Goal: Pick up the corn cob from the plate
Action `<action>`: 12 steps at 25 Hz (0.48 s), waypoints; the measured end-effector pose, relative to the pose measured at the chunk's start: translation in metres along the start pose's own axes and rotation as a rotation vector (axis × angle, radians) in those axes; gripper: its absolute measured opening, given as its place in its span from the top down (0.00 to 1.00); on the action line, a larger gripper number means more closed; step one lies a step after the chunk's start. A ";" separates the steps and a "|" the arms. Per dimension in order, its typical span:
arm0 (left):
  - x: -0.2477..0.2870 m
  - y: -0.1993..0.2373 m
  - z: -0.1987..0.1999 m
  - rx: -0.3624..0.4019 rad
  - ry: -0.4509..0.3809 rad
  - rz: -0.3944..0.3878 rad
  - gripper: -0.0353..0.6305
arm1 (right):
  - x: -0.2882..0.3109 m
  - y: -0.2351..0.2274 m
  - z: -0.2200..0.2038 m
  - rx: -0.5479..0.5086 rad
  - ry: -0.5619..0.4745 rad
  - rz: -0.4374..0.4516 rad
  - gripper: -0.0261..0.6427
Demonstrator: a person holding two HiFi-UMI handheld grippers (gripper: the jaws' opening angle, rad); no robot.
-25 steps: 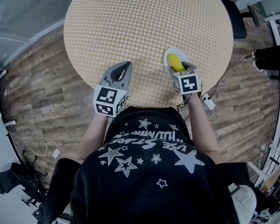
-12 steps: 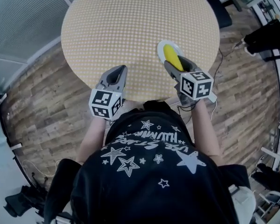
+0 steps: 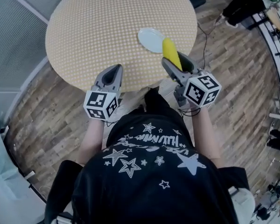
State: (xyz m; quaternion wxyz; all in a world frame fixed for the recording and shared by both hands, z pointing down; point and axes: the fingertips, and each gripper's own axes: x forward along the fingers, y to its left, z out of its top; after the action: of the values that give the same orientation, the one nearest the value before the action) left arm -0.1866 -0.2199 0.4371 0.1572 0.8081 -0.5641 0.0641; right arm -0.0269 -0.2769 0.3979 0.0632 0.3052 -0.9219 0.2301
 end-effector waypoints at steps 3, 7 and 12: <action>-0.002 -0.015 -0.001 0.012 0.006 -0.062 0.94 | -0.030 -0.003 -0.002 0.060 -0.066 -0.046 0.57; 0.002 -0.037 -0.007 0.023 0.023 -0.115 0.94 | -0.064 -0.017 -0.009 0.083 -0.078 -0.113 0.57; 0.005 -0.057 -0.006 0.043 0.026 -0.143 0.94 | -0.093 -0.023 -0.006 0.151 -0.160 -0.100 0.57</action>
State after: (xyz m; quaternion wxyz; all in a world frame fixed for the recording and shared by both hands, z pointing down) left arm -0.1313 -0.2048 0.4338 0.1511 0.8486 -0.5014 0.0754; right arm 0.0616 -0.2409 0.3888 -0.0225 0.3722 -0.8876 0.2703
